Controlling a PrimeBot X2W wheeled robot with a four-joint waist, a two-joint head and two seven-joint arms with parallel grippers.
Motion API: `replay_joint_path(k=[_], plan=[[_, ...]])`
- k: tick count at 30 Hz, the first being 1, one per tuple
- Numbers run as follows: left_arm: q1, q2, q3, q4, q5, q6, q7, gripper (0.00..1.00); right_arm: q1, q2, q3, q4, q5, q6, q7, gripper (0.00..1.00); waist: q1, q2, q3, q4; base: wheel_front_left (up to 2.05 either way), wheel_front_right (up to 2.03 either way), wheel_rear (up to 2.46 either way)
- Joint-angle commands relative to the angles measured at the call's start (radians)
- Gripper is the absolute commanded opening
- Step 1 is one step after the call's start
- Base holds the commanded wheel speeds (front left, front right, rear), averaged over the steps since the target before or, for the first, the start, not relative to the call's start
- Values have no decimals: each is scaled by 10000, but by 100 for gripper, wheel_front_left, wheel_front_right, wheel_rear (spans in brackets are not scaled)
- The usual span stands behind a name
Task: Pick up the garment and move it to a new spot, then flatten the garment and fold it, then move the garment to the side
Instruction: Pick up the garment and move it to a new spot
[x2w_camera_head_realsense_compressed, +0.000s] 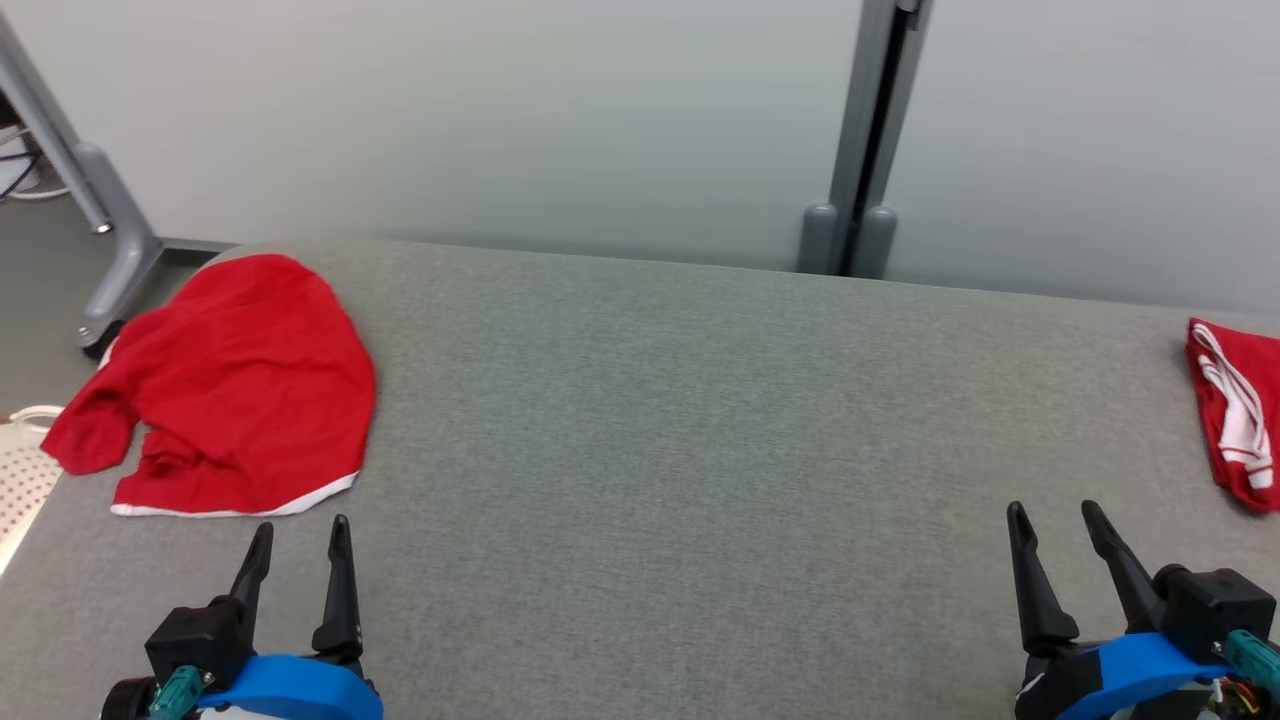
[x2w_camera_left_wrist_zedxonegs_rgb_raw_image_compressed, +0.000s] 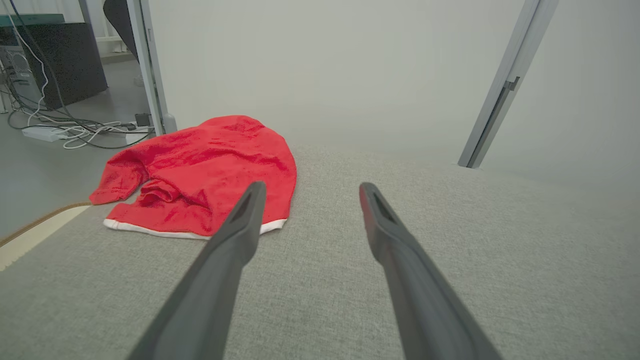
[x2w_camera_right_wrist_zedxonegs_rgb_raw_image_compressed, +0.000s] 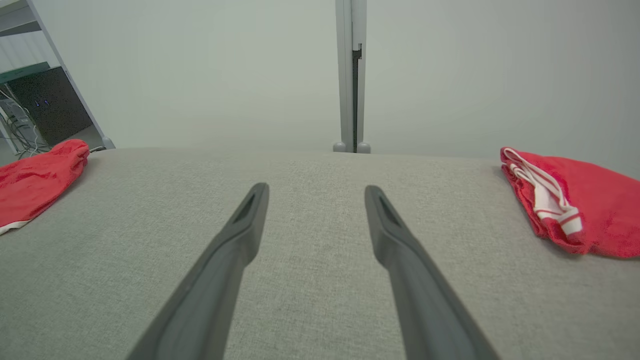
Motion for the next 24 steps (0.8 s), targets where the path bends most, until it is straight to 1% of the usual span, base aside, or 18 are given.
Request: replay_joint_path(k=[1,8,12,17,24], plan=[[0,77,76,-40,-40,22,0,100,-24,1,63,5,18,1,14,100,-1,-2,215,432,0,0,0],[168,46,178,-224,-62,90,0,100,46,-6,101,-16,-110,1,73,100,-1,-2,200,1614,0,0,0],[306,20,180,-347,-29,178,0,100,73,-6,189,-17,-47,1,86,100,-1,-2,176,2145,0,0,0],[412,47,252,-445,-106,171,0,100,75,-6,259,15,-129,1,134,100,-1,-2,161,2585,0,0,0],[579,90,284,-646,-139,279,2,100,106,-7,341,63,-76,1,126,100,-1,-2,138,2756,0,0,0]])
